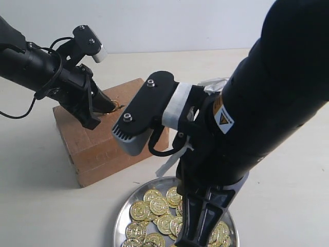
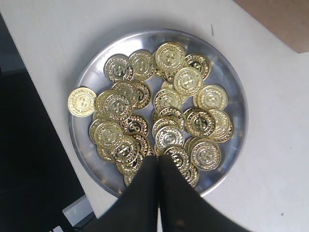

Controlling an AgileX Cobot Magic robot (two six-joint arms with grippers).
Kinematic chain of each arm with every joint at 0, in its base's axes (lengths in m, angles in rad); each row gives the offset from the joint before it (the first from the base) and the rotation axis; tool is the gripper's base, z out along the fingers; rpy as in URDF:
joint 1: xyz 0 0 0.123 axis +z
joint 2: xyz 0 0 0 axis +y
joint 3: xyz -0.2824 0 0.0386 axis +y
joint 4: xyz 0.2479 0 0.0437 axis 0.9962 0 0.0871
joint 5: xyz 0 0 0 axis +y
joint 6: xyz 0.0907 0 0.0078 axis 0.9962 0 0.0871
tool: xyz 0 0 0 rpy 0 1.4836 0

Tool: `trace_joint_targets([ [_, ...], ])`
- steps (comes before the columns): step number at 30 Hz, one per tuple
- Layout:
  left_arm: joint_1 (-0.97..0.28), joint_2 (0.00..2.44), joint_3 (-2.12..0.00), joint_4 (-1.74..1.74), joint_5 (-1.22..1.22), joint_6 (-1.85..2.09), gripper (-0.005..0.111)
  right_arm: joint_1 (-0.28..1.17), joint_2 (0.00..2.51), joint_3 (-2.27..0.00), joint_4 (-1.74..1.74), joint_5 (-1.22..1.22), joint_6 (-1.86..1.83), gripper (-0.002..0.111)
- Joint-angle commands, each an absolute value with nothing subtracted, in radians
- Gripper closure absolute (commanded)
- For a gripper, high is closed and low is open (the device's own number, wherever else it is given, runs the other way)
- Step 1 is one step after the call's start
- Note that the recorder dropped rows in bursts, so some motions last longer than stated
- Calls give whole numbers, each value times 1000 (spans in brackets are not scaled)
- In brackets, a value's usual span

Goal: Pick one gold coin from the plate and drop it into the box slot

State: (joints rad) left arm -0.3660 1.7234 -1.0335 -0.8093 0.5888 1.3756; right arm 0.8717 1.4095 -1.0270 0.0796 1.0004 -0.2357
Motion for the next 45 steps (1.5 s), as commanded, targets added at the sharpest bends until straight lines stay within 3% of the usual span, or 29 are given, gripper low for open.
trace_joint_targets([
  [1, -369, 1722, -1038, -817, 591, 1378, 107, 872, 1402, -1034, 79, 993, -234, 108],
  [12, -369, 1722, -1038, -823, 589, 1378, 82, 872, 1402, -1034, 79, 993, -234, 108],
  [18, -369, 1686, -1038, -825, 589, 1378, 84, 872, 1402, -1034, 66, 972, -234, 108],
  [23, -369, 1558, -1038, -823, 593, 1363, 107, 872, 1401, -1034, 23, 837, -234, 108],
  [29, -369, 1378, -1038, -716, 633, 1226, 107, 872, 1393, -1034, -235, 732, -147, 108],
  [35, -369, 1189, -1038, -638, 728, 1148, 107, 872, 1362, -1034, -674, 774, 312, 108],
  [45, -369, 985, -1038, -641, 736, 1147, 107, 872, 1356, -1034, -678, 763, 581, 108],
])
